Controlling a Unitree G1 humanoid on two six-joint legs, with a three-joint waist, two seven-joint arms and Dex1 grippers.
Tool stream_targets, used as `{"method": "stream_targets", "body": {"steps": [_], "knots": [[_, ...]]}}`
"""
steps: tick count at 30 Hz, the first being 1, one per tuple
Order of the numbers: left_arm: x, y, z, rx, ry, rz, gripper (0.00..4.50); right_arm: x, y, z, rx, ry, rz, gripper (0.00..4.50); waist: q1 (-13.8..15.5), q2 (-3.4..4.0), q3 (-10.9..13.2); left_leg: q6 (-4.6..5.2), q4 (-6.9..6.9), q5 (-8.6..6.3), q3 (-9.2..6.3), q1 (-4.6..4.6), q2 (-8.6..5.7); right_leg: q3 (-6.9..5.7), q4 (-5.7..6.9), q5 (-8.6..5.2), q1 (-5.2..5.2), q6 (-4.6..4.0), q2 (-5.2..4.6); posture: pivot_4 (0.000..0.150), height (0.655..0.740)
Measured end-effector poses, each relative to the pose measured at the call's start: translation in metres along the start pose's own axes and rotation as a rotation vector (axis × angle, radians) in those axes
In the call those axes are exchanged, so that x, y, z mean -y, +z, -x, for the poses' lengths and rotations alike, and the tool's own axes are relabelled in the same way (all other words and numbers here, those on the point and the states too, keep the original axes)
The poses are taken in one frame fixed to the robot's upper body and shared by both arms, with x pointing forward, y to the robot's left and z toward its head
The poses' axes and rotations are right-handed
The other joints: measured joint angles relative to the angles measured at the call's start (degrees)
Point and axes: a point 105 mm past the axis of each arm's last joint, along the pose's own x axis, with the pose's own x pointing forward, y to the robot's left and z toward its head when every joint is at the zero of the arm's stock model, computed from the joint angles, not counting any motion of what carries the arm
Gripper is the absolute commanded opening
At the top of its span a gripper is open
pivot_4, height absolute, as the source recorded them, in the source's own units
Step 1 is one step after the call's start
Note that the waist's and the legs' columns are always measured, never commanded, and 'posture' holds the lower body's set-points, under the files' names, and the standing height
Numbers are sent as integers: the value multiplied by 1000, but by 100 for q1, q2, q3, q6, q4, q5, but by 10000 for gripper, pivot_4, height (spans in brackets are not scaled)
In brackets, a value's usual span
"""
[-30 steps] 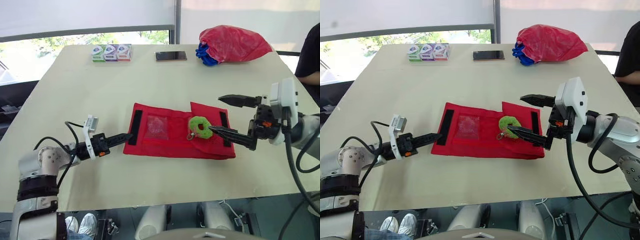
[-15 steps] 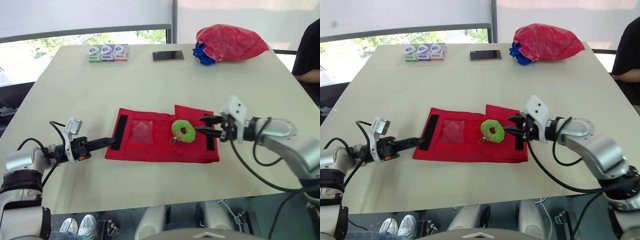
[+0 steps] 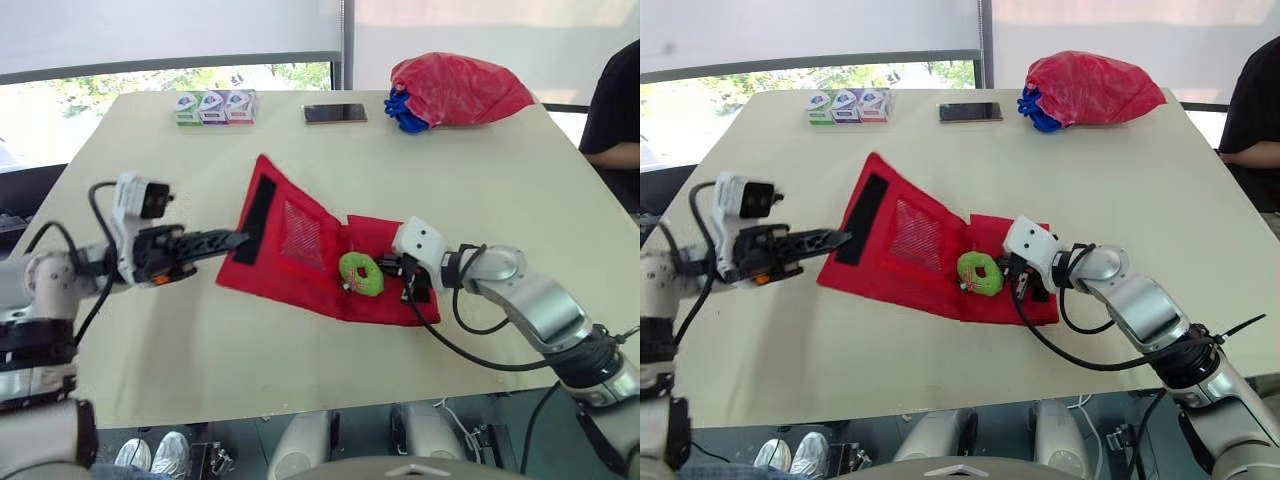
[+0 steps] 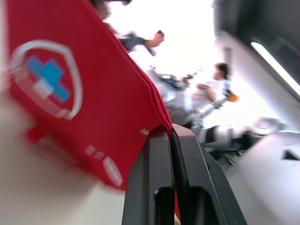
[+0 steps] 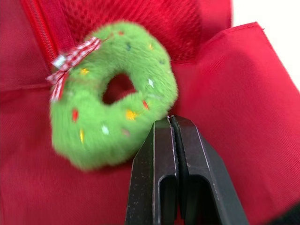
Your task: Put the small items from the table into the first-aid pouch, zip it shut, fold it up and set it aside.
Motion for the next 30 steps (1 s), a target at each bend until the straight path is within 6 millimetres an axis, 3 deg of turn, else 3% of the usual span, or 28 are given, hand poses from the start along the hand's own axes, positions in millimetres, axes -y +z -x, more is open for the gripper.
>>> {"method": "stream_targets", "body": {"steps": [4,5,7,10,13,19,22,23,24,25,28,29,30], "knots": [[-1,-3,-33,-20,-101,-36,0,-3,1,-5,9,-2,-8,535,-36,8,-5,-4,-6,1,-2,14,0,24,1,0,-1,-1,19,1500,7400],[-6,-3,-50,-7,-135,-31,0,-2,0,-7,11,-12,-13,535,-13,7,-6,-6,-2,3,-4,13,1,23,1,3,0,-4,28,1500,7400],[-11,-4,-61,-4,-145,-21,0,-2,0,-8,10,-16,-18,535,-1,7,-6,-6,2,3,-4,13,0,24,1,5,1,-6,28,1500,7400],[-25,-5,-112,-12,-179,-1,0,3,-3,-8,3,-42,-24,535,94,2,-8,-6,15,3,-16,9,-10,15,-4,7,13,-4,26,1500,7400],[-36,-7,-134,0,-193,20,0,6,-3,-6,17,-60,-41,535,63,4,-9,-6,10,3,-14,11,-9,18,-3,8,10,-4,27,1500,7400],[-46,-14,-154,11,-247,43,0,17,-6,12,119,-143,-233,535,61,12,-5,-8,9,4,-21,1,-9,13,-7,8,8,-5,26,1500,7400],[-48,-19,-157,10,-265,68,0,23,-6,37,166,-200,-306,535,68,17,-1,-7,10,4,-20,-8,-12,15,-8,8,1,-4,24,1500,7400],[-48,-19,-158,7,-263,63,0,25,-3,54,192,-227,-305,535,69,21,1,-7,8,4,-21,-6,-12,15,-8,8,2,-4,24,1500,7400],[-48,-19,-158,7,-264,62,0,25,-2,56,195,-229,-304,535,57,23,2,-8,7,4,-21,-6,-8,14,-7,8,2,-4,28,1500,7400],[-48,-21,-161,8,-273,64,0,18,-3,70,191,-219,-287,535,65,31,5,-7,4,4,-23,-7,-8,13,-8,7,2,-4,28,1500,7400],[-51,-24,-164,1,-265,70,0,10,-3,84,187,-204,-254,535,62,33,8,-7,7,4,-21,-9,-8,14,-8,8,2,-3,29,1500,7400],[-54,-33,-168,-32,-253,81,0,9,-4,101,179,-223,-226,535,75,37,9,-5,8,3,-19,-3,-10,15,-10,8,11,-2,27,1500,7400],[-55,-34,-168,-34,-251,82,0,10,-4,102,179,-228,-223,535,74,37,9,-5,9,3,-18,-2,-10,16,-10,8,12,-2,27,1500,7400]]}}
